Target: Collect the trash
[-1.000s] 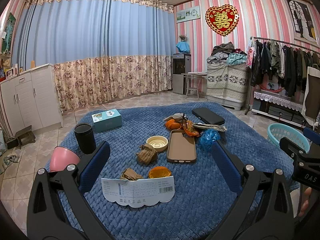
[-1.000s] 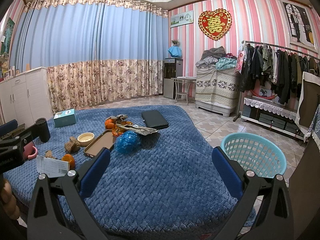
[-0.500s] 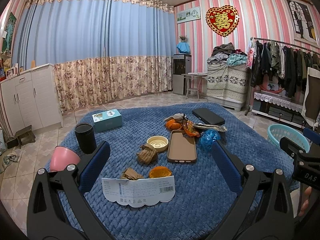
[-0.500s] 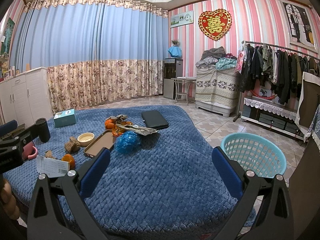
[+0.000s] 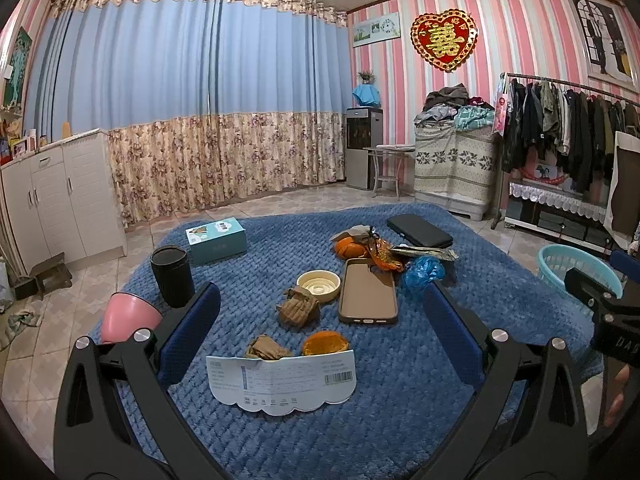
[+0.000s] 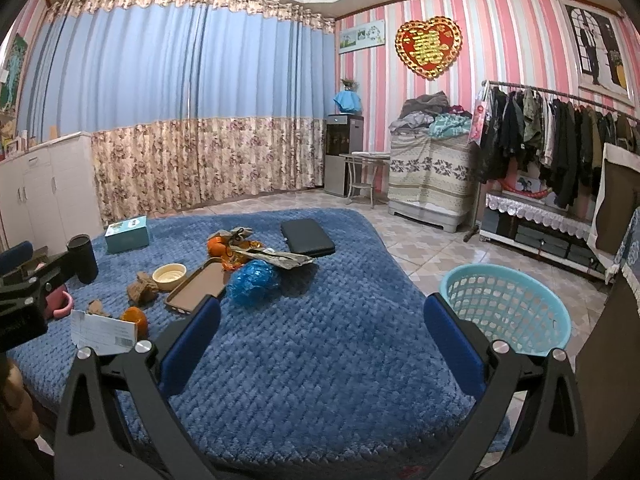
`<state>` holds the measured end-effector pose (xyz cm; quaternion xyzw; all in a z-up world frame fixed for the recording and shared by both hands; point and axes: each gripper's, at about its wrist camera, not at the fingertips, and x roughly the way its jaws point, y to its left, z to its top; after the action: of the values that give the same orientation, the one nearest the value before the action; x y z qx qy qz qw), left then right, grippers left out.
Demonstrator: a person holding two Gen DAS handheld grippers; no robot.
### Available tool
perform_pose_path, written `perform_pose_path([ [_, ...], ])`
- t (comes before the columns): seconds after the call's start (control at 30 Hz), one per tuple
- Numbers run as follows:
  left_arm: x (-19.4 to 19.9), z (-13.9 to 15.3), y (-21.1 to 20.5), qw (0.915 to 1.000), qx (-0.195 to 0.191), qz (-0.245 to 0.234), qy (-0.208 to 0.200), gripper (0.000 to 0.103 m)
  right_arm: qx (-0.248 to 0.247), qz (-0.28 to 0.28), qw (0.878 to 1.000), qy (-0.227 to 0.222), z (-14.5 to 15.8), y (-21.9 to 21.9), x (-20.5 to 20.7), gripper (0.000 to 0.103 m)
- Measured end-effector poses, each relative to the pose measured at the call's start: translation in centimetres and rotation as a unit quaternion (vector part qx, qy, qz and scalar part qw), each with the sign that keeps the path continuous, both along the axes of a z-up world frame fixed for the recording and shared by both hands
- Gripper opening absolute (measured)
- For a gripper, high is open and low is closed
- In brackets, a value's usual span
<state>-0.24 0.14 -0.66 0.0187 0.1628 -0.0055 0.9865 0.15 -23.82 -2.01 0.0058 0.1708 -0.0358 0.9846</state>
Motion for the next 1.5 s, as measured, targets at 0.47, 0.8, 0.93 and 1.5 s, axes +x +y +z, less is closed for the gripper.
perform_pose_path([
  [0.47,1.8,-1.5,2.1,0.9997,0.001,0.012,0.023,0.098,0.001,-0.005,1.0,0.012,-0.6,0.4,0.8,0.099],
  [0.8,3.1,-4.8,4.7,0.9981,0.002,0.022,0.058,0.098,0.013,-0.032,0.999,0.015,-1.2,-0.6,1.9,0.099],
  [0.93,3.6,-6.9,5.0,0.9963,0.013,0.019,0.083,0.098,0.016,-0.042,0.999,0.014,-1.5,-0.9,2.3,0.099],
  [1.5,3.2,-11.0,6.5,0.9883,0.028,0.014,0.149,0.098,0.055,-0.051,0.994,0.076,-2.8,-2.1,3.6,0.099],
])
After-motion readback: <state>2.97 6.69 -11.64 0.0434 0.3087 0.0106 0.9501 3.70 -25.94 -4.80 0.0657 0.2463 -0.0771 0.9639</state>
